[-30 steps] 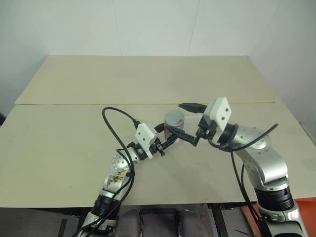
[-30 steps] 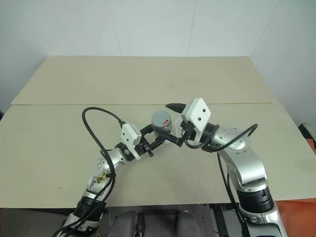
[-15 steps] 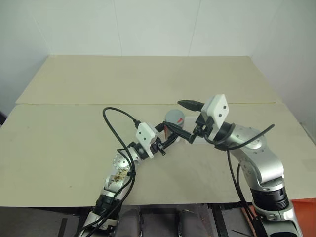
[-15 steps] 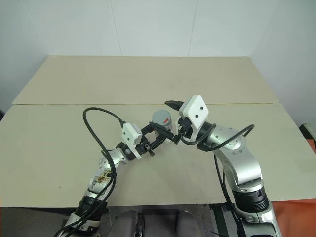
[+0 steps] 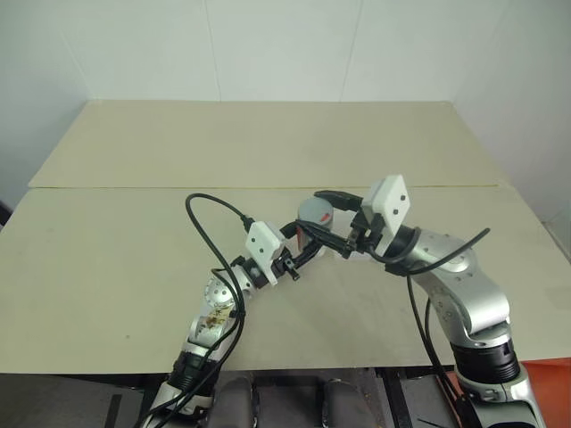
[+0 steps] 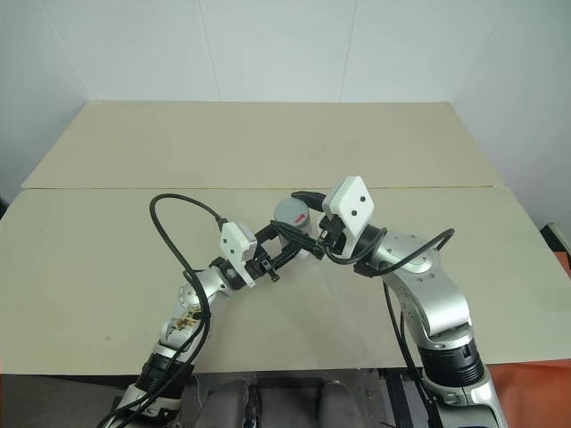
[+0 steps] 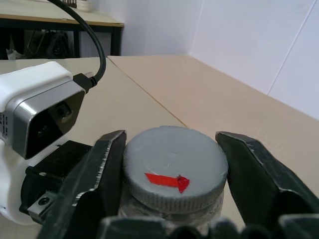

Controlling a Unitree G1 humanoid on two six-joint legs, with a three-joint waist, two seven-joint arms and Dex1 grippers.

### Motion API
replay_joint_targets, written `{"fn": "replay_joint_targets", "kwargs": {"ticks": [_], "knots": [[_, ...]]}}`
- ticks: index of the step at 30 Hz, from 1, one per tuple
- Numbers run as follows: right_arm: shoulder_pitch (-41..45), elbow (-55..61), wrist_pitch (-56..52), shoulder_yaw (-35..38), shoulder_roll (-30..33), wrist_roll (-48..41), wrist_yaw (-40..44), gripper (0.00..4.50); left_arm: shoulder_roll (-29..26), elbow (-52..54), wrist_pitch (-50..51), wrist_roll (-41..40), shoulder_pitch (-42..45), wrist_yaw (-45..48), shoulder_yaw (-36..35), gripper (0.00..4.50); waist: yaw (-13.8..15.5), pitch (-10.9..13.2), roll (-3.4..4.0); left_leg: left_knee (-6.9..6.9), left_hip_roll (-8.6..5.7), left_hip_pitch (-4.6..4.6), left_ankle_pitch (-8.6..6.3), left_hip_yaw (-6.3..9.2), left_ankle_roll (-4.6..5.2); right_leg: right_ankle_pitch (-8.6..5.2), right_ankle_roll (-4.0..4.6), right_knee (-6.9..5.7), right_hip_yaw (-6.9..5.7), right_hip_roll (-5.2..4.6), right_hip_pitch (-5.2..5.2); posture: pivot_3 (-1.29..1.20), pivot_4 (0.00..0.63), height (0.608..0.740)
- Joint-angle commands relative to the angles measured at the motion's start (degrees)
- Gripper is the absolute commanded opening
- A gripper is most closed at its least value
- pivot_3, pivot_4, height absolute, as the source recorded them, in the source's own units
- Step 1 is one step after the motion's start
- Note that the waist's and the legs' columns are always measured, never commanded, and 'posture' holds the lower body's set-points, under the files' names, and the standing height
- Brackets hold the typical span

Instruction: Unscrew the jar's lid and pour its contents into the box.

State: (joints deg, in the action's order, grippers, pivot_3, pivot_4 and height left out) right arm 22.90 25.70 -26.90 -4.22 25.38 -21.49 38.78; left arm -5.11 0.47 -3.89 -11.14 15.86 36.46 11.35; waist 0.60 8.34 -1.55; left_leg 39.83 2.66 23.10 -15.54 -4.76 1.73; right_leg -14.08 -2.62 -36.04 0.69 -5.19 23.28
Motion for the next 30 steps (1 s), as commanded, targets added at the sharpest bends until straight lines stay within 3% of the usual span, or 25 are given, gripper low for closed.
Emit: {"fn": "replay_joint_targets", "kwargs": {"ticks": [1, 11, 20, 30], "knots": [[-0.3, 0.8, 1.68, -0.07, -0.2, 0.26, -0.29, 2.8, 0.33, 1.66, -1.45, -0.24, 1.5, -0.21, 0.16, 1.95, 0.0, 0.0, 0.0, 0.0, 0.0, 0.0, 0.0, 0.0, 0.0, 0.0, 0.0, 0.0, 0.0, 0.0, 0.0, 0.0, 0.15, 0.74], [0.04, -0.55, 2.35, -0.02, 0.79, -1.6, 3.1, 2.8, -0.39, 2.03, -1.72, -0.53, 0.76, 1.04, 0.56, 1.95, 0.0, 0.0, 0.0, 0.0, 0.0, 0.0, 0.0, 0.0, 0.0, 0.0, 0.0, 0.0, 0.0, 0.0, 0.0, 0.0, 0.15, 0.74], [7.06, -13.84, 8.21, 0.35, 6.35, -8.52, 26.88, 2.8, -1.4, 2.54, -1.5, -2.64, 0.62, 5.04, 0.74, 1.95, -0.12, 0.0, 0.0, 0.0, 0.0, -0.03, 0.0, 0.0, 0.0, 0.0, 0.0, 0.0, 0.0, 0.01, -0.02, 0.0, 0.15, 0.74], [21.09, -37.92, 18.06, -2.82, 3.42, -7.27, 50.67, 2.8, -1.52, 3.07, -1.45, -3.59, 0.2, 6.36, 0.8, 1.95, -0.22, 0.0, 0.0, 0.0, 0.03, -0.08, 0.0, -0.04, 0.0, 0.0, 0.0, -0.02, 0.03, 0.04, -0.03, 0.0, 0.15, 0.74]]}}
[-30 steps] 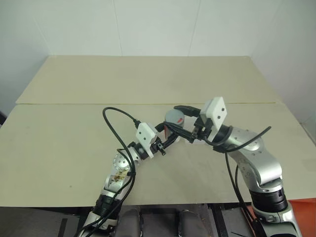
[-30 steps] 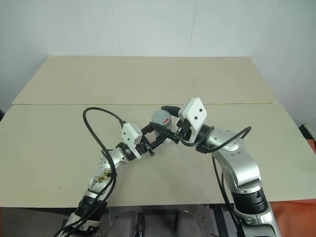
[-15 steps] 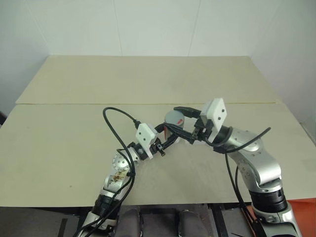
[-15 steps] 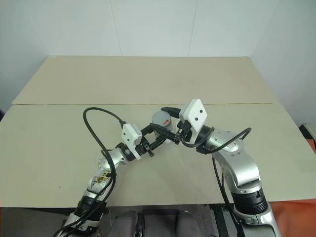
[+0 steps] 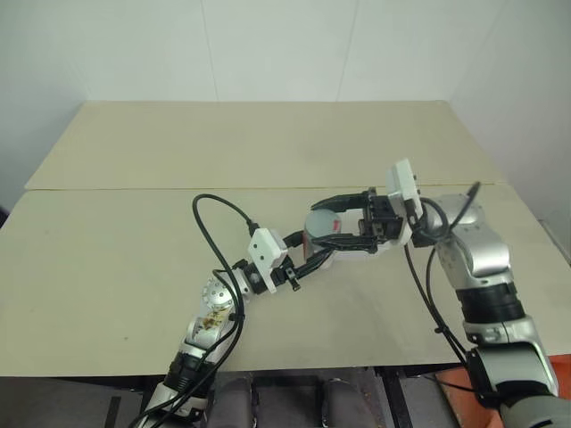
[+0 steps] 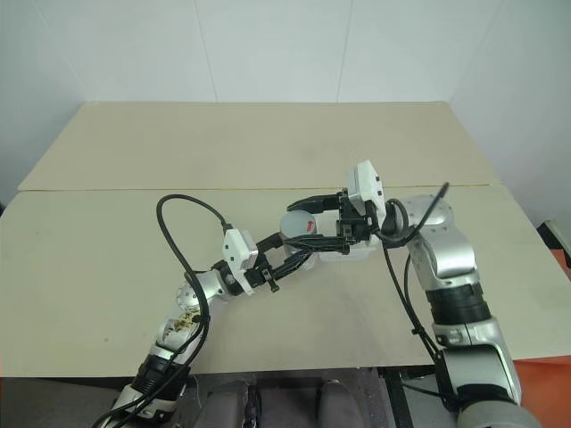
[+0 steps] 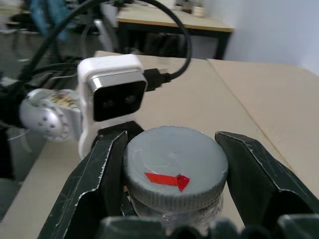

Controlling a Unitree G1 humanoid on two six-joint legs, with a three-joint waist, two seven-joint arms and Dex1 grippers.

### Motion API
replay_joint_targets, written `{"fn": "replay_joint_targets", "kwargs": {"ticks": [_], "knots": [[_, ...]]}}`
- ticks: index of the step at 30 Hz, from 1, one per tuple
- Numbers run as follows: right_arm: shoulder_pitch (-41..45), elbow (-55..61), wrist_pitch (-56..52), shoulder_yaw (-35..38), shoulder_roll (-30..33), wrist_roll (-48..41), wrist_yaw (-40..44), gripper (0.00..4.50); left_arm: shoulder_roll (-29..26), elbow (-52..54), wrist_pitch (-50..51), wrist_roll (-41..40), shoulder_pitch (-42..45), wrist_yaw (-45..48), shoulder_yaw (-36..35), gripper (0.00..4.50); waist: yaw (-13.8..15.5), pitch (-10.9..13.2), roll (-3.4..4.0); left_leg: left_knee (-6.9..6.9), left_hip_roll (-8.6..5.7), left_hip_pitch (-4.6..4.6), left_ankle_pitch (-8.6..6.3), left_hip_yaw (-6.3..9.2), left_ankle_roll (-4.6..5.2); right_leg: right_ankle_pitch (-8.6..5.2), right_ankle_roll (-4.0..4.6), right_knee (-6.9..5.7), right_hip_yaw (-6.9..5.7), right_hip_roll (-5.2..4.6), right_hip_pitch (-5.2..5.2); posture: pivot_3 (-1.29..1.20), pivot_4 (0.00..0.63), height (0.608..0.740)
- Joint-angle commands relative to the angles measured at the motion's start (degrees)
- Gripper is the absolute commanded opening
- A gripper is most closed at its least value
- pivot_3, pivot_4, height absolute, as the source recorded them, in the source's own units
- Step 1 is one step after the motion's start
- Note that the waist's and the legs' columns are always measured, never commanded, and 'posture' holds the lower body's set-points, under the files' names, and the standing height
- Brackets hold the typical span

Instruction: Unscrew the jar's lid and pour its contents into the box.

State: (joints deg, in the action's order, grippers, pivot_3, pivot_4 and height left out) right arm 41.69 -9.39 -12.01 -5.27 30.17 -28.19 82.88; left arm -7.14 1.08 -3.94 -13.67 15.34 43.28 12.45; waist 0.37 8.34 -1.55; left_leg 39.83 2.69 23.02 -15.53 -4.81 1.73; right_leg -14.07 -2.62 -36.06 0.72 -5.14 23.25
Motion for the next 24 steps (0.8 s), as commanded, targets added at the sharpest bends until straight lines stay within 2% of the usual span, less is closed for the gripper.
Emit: {"fn": "replay_joint_targets", "kwargs": {"ticks": [1, 6, 15, 16, 17, 19, 20, 24], "knots": [[3.54, -5.19, 5.09, -2.33, -1.78, 0.21, 8.17, 2.8, 0.55, 2.55, -1.35, -1.1, 0.61, -0.48, -0.3, 1.95, 0.08, 0.0, 0.0, -0.01, 0.0, 0.01, 0.0, 0.0, 0.0, 0.0, 0.0, 0.0, 0.0, -0.01, 0.01, 0.0, 0.15, 0.74], [8.0, -12.87, 10.87, -7.47, -1.4, -0.26, 9.62, 2.8, 0.68, 2.79, -1.25, -0.99, 0.3, -0.73, -0.34, 1.95, 0.09, 0.01, 0.02, 0.0, 0.01, 0.0, 0.0, -0.04, 0.0, 0.0, 0.0, -0.01, 0.0, -0.02, 0.01, 0.0, 0.15, 0.74], [11.42, -18.32, 15.4, -13.08, 0.25, -3.34, 9.62, 2.8, 1.03, 2.15, -1.62, -0.57, 0.48, -1.05, -0.19, 1.95, 0.17, 0.01, 0.02, 0.0, 0.02, 0.01, 0.0, -0.04, 0.0, 0.0, 0.01, -0.01, -0.02, -0.07, 0.02, 0.0, 0.15, 0.74], [11.54, -18.64, 15.51, -13.25, 0.39, -3.6, 9.62, 3.51, 1.04, 2.09, -1.67, -0.58, 0.52, -1.07, -0.18, 1.95, 0.17, 0.01, 0.02, 0.0, 0.02, 0.01, 0.0, -0.04, 0.0, 0.01, 0.01, -0.02, -0.02, -0.06, 0.02, 0.0, 0.15, 0.74], [11.58, -18.79, 15.58, -13.51, 0.69, -3.97, 9.62, 3.63, 1.05, 2.05, -1.71, -0.57, 0.55, -1.1, -0.17, 1.95, 0.17, 0.01, 0.02, 0.0, 0.02, 0.01, 0.0, -0.04, -0.01, 0.01, 0.01, -0.02, -0.02, -0.07, 0.02, 0.0, 0.15, 0.74], [11.64, -19.24, 16.06, -13.61, 0.84, -4.29, 9.62, 4.3, 1.07, 1.87, -1.77, -0.6, 0.63, -1.03, -0.3, 1.95, 0.17, 0.01, 0.02, 0.0, 0.02, 0.02, 0.0, -0.04, 0.0, 0.01, 0.01, -0.01, -0.02, -0.08, 0.02, 0.0, 0.15, 0.74], [11.57, -19.43, 16.45, -13.19, 0.69, -4.14, 9.62, 4.47, 1.09, 1.83, -1.77, -0.59, 0.65, -0.99, -0.35, 1.95, 0.17, 0.01, 0.02, 0.0, 0.02, 0.02, 0.0, -0.05, 0.0, 0.01, 0.01, -0.01, -0.01, -0.09, 0.02, 0.0, 0.15, 0.74], [10.63, -18.58, 17.38, -11.04, 0.5, -3.95, 9.62, 4.47, 1.21, 1.73, -1.66, -0.56, 0.64, -1.3, -0.38, 1.95, 0.17, 0.01, 0.02, 0.0, 0.03, 0.03, 0.0, -0.04, -0.01, 0.01, 0.01, -0.02, -0.02, -0.08, 0.04, 0.0, 0.15, 0.74]]}}
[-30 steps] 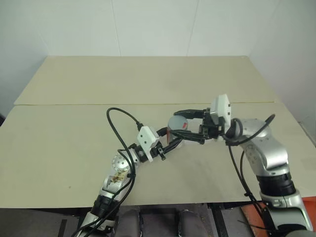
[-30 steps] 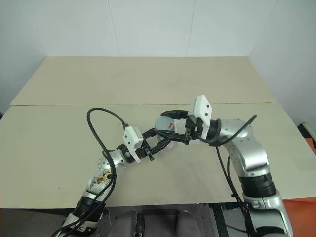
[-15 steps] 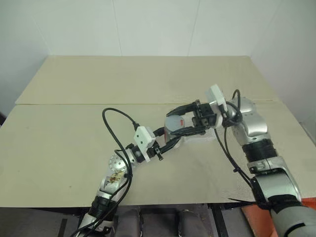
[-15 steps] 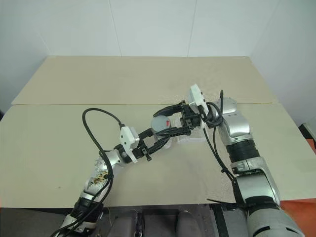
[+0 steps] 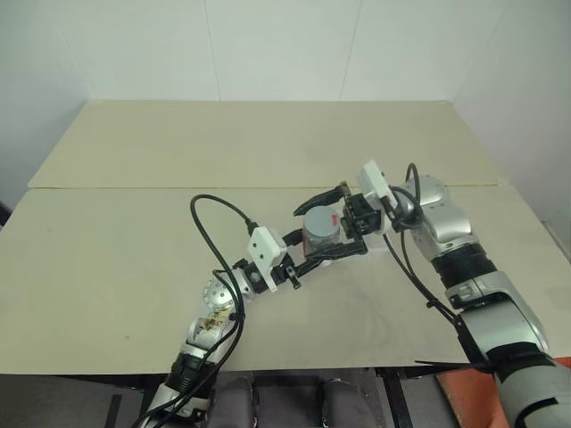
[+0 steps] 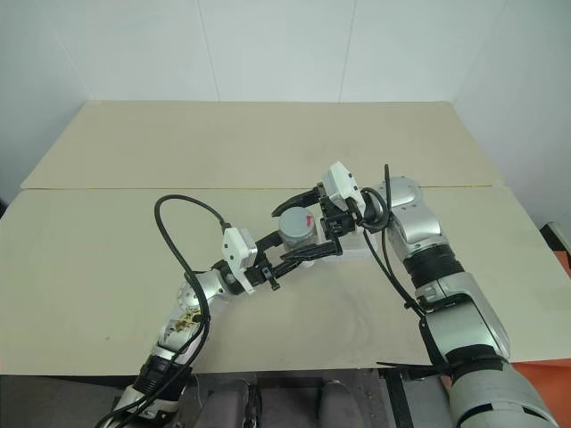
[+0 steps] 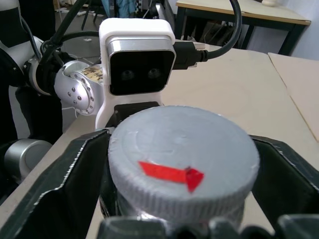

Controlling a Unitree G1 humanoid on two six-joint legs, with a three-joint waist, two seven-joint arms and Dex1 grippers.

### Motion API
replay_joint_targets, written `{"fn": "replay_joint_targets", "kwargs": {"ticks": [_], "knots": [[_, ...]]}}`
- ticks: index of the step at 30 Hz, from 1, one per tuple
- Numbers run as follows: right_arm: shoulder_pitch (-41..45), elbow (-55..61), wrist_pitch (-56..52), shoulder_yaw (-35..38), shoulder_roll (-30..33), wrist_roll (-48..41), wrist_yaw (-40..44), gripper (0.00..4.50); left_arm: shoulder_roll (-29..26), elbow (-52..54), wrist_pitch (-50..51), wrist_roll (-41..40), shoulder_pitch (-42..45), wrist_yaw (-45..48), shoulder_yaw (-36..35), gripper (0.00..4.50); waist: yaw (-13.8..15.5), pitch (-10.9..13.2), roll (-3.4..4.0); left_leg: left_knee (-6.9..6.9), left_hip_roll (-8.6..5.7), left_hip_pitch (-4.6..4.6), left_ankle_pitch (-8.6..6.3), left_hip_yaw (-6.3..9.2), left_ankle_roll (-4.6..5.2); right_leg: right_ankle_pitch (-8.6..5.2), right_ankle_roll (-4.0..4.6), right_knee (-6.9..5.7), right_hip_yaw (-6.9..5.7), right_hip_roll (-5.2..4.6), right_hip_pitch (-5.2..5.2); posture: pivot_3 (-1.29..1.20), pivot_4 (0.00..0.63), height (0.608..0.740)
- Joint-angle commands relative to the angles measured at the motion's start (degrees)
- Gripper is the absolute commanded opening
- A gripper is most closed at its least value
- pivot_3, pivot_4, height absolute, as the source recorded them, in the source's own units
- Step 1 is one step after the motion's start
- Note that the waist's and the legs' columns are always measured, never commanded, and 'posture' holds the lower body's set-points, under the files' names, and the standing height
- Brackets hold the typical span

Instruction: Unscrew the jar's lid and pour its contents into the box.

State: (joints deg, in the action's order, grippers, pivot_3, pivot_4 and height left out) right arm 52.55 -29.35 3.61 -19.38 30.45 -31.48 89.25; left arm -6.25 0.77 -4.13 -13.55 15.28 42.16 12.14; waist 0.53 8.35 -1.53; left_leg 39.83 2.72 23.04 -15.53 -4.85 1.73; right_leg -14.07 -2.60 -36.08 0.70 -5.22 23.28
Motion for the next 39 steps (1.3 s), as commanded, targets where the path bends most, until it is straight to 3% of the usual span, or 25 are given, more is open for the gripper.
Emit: {"fn": "replay_joint_targets", "kwargs": {"ticks": [1, 6, 13, 17, 22, 29, 39], "knots": [[-0.5, 1.7, 1.68, 3.66, 0.32, -0.65, 3.25, 4.47, 0.36, 1.91, -1.47, -0.63, 0.78, -0.33, -0.08, 1.95, 0.03, 0.0, 0.0, 0.0, 0.0, 0.0, 0.0, 0.0, 0.0, 0.0, 0.0, 0.0, 0.0, 0.0, 0.0, 0.0, 0.15, 0.74], [-4.21, 6.65, 0.7, 7.94, 0.87, 1.2, -0.5, 4.47, 0.35, 1.83, -1.46, -0.23, 0.87, -1.14, -0.27, 1.95, 0.15, 0.0, 0.0, 0.0, 0.0, 0.03, 0.0, 0.01, 0.0, 0.0, 0.0, 0.01, -0.01, -0.02, 0.0, 0.0, 0.15, 0.74], [-15.16, 24.32, -4.66, 13.33, 2.28, 4.65, -16.42, 4.47, 0.33, 1.68, -1.7, 0.12, 0.77, -2.35, -0.21, 1.95, 0.12, 0.0, 0.0, 0.01, 0.0, 0.04, 0.0, 0.02, 0.0, 0.0, 0.0, 0.0, -0.02, -0.06, 0.01, 0.0, 0.15, 0.74], [-20.74, 35.0, -9.07, 14.79, -1.78, 7.74, -31.15, 4.47, 0.73, 0.67, -1.92, 0.83, 1.42, -3.52, -0.04, 1.95, -0.16, 0.0, 0.0, -0.02, 0.04, 0.0, 0.0, 0.02, -0.01, 0.0, 0.0, -0.04, 0.0, 0.01, 0.02, 0.0, 0.15, 0.74], [-23.03, 40.62, -12.03, 14.65, -4.15, 10.84, -39.29, 4.47, 0.92, 0.43, -1.83, 1.07, 1.63, -4.0, 0.13, 1.95, 0.07, 0.0, 0.0, 0.01, -0.02, 0.03, 0.0, 0.01, -0.01, 0.0, 0.0, -0.03, 0.01, -0.03, 0.02, 0.0, 0.15, 0.74], [-23.85, 44.57, -14.41, 14.0, -5.5, 11.86, -43.62, 4.47, 1.04, -0.12, -1.69, 1.53, 1.89, -4.42, 0.34, 1.95, 0.13, 0.0, 0.0, 0.02, -0.05, 0.07, 0.0, 0.02, 0.0, 0.0, 0.0, 0.0, -0.02, -0.01, 0.02, 0.0, 0.15, 0.74], [-24.38, 44.71, -14.85, 14.92, -3.91, 12.06, -43.24, 4.47, 0.63, 0.59, -1.62, 1.49, 1.23, -4.47, -0.06, 1.95, 0.11, 0.0, 0.0, 0.01, -0.04, 0.07, 0.0, 0.03, 0.0, 0.0, 0.0, 0.01, -0.02, 0.01, 0.02, 0.0, 0.15, 0.74]]}}
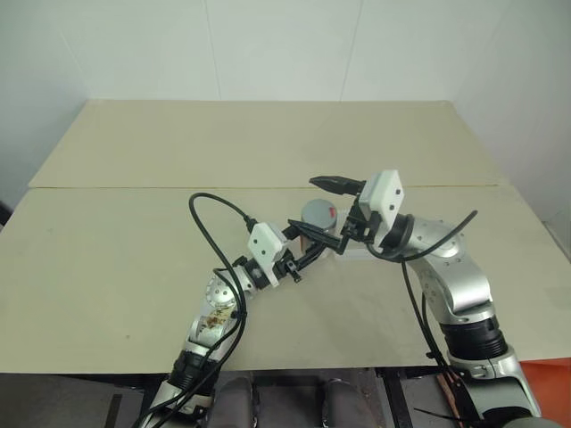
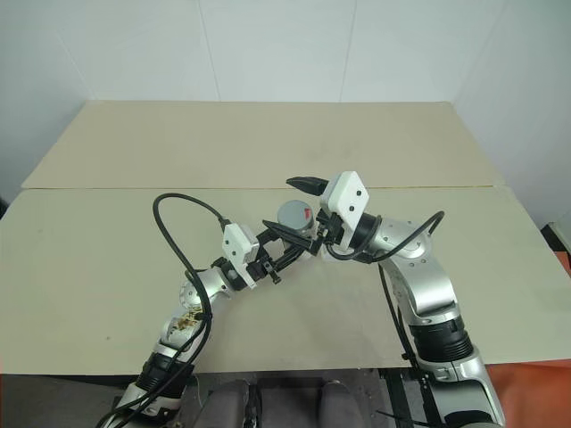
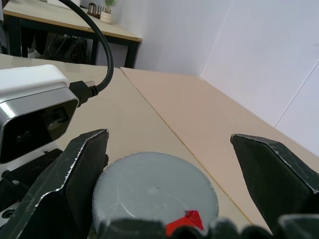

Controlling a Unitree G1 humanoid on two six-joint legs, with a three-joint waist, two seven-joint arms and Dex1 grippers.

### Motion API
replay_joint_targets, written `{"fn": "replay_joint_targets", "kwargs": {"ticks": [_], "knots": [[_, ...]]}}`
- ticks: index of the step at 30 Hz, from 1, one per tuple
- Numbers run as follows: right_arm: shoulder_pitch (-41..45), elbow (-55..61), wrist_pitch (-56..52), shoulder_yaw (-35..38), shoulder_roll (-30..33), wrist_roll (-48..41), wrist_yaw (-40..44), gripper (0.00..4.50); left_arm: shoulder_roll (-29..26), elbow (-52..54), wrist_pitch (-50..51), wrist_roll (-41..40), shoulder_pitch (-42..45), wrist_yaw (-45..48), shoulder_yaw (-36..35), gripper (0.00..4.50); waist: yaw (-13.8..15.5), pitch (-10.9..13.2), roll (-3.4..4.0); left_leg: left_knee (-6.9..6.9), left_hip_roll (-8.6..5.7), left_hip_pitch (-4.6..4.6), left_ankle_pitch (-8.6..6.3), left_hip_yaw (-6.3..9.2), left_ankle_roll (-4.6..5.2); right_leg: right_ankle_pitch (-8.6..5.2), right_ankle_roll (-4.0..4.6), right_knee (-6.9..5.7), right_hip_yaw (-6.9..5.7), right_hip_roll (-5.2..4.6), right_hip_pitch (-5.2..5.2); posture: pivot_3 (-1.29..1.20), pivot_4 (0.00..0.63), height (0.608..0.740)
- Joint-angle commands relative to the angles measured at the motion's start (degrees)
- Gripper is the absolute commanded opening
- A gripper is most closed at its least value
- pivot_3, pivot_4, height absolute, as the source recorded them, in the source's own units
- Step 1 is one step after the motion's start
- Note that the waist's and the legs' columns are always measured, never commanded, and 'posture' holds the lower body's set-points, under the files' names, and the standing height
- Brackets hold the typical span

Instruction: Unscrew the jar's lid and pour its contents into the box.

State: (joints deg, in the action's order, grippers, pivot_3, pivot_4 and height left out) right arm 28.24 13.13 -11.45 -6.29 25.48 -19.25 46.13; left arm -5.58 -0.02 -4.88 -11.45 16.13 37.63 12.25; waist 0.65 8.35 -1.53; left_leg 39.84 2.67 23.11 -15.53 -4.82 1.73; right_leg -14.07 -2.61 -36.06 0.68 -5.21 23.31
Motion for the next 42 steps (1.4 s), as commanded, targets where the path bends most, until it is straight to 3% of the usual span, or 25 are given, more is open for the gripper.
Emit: {"fn": "replay_joint_targets", "kwargs": {"ticks": [1, 32, 42], "knots": [[-0.29, 2.36, 0.24, 2.01, 1.3, -0.34, 0.03, 4.47, -0.1, 1.35, -0.89, -0.63, 0.36, 0.08, -0.26, 1.95, 0.0, 0.0, 0.0, 0.0, 0.0, 0.0, 0.0, 0.0, 0.0, 0.0, 0.0, 0.0, 0.0, 0.0, 0.0, 0.0, 0.15, 0.74], [-8.34, 5.49, 0.8, 9.39, 7.79, -3.07, -0.82, 4.47, -0.96, 1.02, -1.23, -1.03, 0.69, 0.94, -0.85, 1.95, 0.04, 0.0, 0.0, 0.0, 0.0, -0.01, 0.0, 0.02, 0.0, 0.0, 0.0, 0.01, 0.01, 0.01, -0.02, 0.0, 0.15, 0.74], [-12.42, 8.86, -0.38, 11.24, 12.12, -6.97, 4.58, 4.47, -0.55, 1.34, -1.16, -0.93, 0.06, 1.02, -0.57, 1.95, -0.05, 0.0, 0.0, -0.01, -0.01, -0.04, 0.0, 0.04, 0.0, 0.0, 0.0, 0.01, 0.02, 0.03, -0.04, 0.0, 0.15, 0.74]]}}
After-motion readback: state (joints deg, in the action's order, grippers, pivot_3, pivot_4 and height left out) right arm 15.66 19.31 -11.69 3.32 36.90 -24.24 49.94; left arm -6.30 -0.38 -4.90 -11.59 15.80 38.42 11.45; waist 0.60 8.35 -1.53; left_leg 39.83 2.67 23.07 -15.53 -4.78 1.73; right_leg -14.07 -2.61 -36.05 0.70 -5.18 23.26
